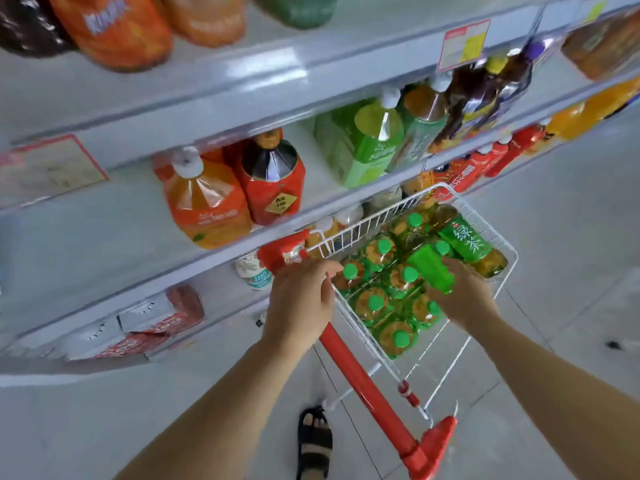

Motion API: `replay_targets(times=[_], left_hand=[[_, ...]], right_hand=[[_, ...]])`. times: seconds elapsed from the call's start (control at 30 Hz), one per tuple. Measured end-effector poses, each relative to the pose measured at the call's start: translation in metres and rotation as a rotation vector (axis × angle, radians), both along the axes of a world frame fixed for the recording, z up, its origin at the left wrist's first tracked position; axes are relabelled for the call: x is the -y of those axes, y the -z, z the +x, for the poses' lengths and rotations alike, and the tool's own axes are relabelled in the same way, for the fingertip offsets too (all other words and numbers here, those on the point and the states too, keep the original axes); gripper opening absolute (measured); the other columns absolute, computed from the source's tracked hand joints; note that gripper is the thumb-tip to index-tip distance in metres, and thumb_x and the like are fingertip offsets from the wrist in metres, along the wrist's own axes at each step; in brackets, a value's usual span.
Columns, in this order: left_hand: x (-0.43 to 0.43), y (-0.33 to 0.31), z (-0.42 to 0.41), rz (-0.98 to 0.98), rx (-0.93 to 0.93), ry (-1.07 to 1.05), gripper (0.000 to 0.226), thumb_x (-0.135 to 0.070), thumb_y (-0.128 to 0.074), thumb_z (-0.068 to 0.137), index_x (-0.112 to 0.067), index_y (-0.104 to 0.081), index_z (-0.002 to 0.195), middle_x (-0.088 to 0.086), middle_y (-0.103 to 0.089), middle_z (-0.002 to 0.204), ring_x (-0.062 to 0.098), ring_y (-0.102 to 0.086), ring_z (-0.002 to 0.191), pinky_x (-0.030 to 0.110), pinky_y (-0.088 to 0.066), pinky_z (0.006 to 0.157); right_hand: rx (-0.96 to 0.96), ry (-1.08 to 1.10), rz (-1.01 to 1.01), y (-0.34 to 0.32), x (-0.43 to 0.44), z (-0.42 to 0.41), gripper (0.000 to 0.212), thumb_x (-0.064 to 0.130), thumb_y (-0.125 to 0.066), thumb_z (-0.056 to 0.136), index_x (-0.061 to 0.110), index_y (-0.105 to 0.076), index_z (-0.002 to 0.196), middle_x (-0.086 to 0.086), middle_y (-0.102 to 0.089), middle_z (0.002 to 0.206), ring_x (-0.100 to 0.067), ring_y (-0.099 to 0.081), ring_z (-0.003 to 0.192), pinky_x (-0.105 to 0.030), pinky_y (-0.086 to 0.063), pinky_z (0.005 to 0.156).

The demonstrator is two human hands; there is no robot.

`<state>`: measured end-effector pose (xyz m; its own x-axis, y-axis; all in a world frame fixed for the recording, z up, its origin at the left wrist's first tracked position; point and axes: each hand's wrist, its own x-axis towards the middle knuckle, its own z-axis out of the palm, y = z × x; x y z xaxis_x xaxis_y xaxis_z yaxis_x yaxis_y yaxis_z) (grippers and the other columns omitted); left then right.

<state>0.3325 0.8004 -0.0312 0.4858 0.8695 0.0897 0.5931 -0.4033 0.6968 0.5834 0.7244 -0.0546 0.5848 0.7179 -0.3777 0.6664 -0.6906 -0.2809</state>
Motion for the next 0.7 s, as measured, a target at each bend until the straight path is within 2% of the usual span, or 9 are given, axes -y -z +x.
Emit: replay_targets(times=[0.17, 0.23, 0.33, 0.4, 0.47, 0.53, 0.57, 0.63, 0.7], left_hand=[[-0.001, 0.025, 0.028, 0.147, -0.271, -0.052, 0.023, -0.013, -0.067, 0.078, -0.028, -0.069, 0.095, -0.013, -0.071, 0.087, 0.010, -0.066, 0.080, 0.028, -0.032, 0.088], [0.000, 0.028, 0.032, 0.157, -0.338, -0.079, 0.023, -0.017, -0.067, 0.077, -0.030, -0.069, 0.095, -0.014, -0.072, 0.088, 0.009, -0.066, 0.082, 0.029, -0.034, 0.088], [-0.001, 0.028, 0.034, 0.172, -0.393, -0.069, 0.020, -0.019, -0.066, 0.078, -0.030, -0.069, 0.095, -0.013, -0.071, 0.087, 0.011, -0.066, 0.081, 0.032, -0.040, 0.085], [-0.005, 0.025, 0.039, 0.141, -0.407, -0.014, 0.021, -0.020, -0.064, 0.081, -0.029, -0.067, 0.100, -0.012, -0.070, 0.092, 0.011, -0.066, 0.083, 0.032, -0.043, 0.083], [-0.008, 0.022, 0.055, -0.084, -0.339, 0.058, 0.026, -0.022, -0.059, 0.088, -0.027, -0.062, 0.113, -0.011, -0.067, 0.106, 0.009, -0.063, 0.094, 0.032, -0.045, 0.085], [-0.010, 0.026, 0.077, -0.447, -0.198, 0.073, 0.034, -0.028, -0.054, 0.093, -0.027, -0.052, 0.126, -0.009, -0.060, 0.119, 0.007, -0.058, 0.103, 0.029, -0.046, 0.088], [-0.009, 0.030, 0.092, -0.621, -0.107, 0.061, 0.041, -0.033, -0.054, 0.092, -0.028, -0.045, 0.132, -0.008, -0.056, 0.124, 0.007, -0.056, 0.106, 0.030, -0.046, 0.090], [-0.004, 0.033, 0.120, -0.884, 0.053, 0.023, 0.057, -0.043, -0.058, 0.088, -0.034, -0.032, 0.139, -0.010, -0.051, 0.124, 0.007, -0.055, 0.107, 0.032, -0.046, 0.091], [0.004, 0.033, 0.143, -1.033, 0.241, -0.031, 0.050, -0.046, -0.066, 0.082, -0.039, -0.038, 0.123, -0.017, -0.056, 0.112, -0.001, -0.060, 0.096, 0.027, -0.049, 0.085]], right_hand=[[0.086, -0.080, -0.202, 0.045, -0.024, 0.034, 0.075, 0.032, -0.066, 0.083, 0.013, -0.024, 0.143, -0.020, -0.047, 0.132, -0.038, -0.043, 0.123, -0.048, -0.036, 0.103], [0.102, -0.089, -0.232, 0.059, -0.034, 0.041, 0.079, 0.032, -0.066, 0.083, 0.014, -0.019, 0.144, -0.019, -0.049, 0.129, -0.036, -0.046, 0.120, -0.050, -0.036, 0.104], [0.083, -0.076, -0.181, 0.072, -0.039, 0.050, 0.081, 0.031, -0.069, 0.080, 0.018, -0.021, 0.142, -0.014, -0.059, 0.108, -0.031, -0.058, 0.100, -0.049, -0.040, 0.098], [0.016, -0.047, -0.076, 0.070, -0.034, 0.053, 0.075, 0.030, -0.072, 0.077, 0.022, -0.027, 0.137, -0.006, -0.061, 0.094, -0.026, -0.058, 0.083, -0.046, -0.048, 0.087], [-0.091, -0.005, 0.040, 0.056, -0.024, 0.052, 0.072, 0.026, -0.074, 0.077, 0.024, -0.032, 0.136, 0.001, -0.057, 0.095, -0.021, -0.057, 0.076, -0.035, -0.051, 0.068], [-0.244, 0.077, 0.178, 0.037, -0.011, 0.047, 0.071, 0.019, -0.075, 0.076, 0.026, -0.035, 0.135, 0.003, -0.053, 0.097, -0.015, -0.058, 0.069, -0.030, -0.051, 0.053], [-0.319, 0.103, 0.250, 0.027, -0.006, 0.043, 0.071, 0.017, -0.077, 0.074, 0.028, -0.037, 0.133, 0.004, -0.053, 0.097, -0.012, -0.059, 0.069, -0.031, -0.054, 0.052], [-0.390, 0.075, 0.365, 0.010, 0.003, 0.032, 0.072, 0.018, -0.080, 0.070, 0.030, -0.041, 0.129, 0.012, -0.056, 0.095, -0.007, -0.061, 0.077, -0.032, -0.057, 0.063], [-0.454, 0.002, 0.401, -0.003, 0.005, 0.020, 0.073, 0.020, -0.080, 0.070, 0.034, -0.039, 0.129, 0.023, -0.055, 0.097, 0.003, -0.061, 0.084, -0.019, -0.054, 0.071]])
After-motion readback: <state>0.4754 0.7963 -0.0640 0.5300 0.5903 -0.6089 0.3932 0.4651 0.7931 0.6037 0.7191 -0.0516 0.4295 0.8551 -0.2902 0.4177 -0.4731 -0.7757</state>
